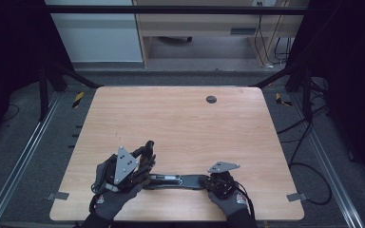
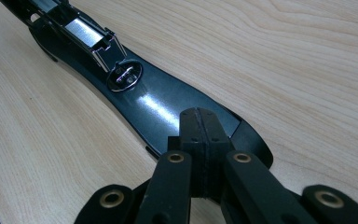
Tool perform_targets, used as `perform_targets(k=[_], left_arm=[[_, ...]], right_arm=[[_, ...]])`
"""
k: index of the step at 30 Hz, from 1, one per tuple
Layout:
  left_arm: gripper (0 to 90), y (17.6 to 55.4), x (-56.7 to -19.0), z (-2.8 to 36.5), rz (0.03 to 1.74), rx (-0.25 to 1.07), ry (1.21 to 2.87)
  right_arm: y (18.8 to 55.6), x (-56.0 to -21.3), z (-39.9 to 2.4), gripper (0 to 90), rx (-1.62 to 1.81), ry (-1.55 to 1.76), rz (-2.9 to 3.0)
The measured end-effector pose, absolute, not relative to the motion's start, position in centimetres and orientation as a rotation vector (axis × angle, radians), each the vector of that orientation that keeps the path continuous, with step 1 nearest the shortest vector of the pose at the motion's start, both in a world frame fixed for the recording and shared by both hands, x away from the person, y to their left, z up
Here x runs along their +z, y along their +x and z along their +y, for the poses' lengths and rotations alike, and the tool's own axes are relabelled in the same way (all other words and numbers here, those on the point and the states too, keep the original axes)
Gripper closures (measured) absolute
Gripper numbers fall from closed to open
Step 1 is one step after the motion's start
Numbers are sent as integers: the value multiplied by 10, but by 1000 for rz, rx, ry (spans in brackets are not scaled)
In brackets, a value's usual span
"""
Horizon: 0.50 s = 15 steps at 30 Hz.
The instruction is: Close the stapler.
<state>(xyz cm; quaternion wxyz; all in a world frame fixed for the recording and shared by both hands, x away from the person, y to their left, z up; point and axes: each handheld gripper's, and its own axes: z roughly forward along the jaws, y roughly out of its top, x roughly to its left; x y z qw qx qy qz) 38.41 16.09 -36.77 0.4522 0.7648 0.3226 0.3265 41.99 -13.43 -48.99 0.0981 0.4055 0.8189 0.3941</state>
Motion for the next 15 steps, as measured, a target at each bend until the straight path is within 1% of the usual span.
perform_targets(k=[15], left_arm=[[556,384,-369,155,783,811,1899]], right_arm=[[420,-490,-134,900,1165,1203,2423]])
